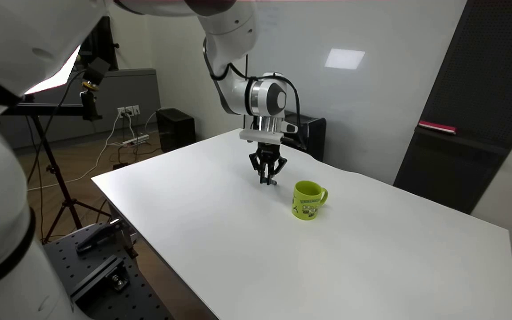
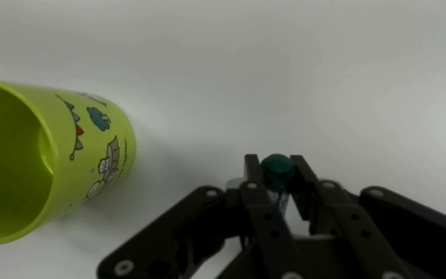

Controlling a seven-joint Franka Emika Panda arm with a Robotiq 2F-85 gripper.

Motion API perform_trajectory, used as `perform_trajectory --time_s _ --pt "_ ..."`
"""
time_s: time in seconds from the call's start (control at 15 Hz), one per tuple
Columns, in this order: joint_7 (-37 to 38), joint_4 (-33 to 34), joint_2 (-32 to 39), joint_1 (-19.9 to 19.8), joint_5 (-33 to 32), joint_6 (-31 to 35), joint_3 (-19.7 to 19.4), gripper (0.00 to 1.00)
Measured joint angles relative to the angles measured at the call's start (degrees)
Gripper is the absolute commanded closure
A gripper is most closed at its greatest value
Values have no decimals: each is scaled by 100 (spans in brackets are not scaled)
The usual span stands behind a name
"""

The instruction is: Take the marker from the cup and put it on the table

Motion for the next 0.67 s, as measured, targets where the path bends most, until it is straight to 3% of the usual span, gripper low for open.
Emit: perform_trajectory --time_s 0.33,0.67 --pt "-16 57 -14 -14 16 -836 69 94" --pt "-17 76 -14 -14 2 -670 75 94"
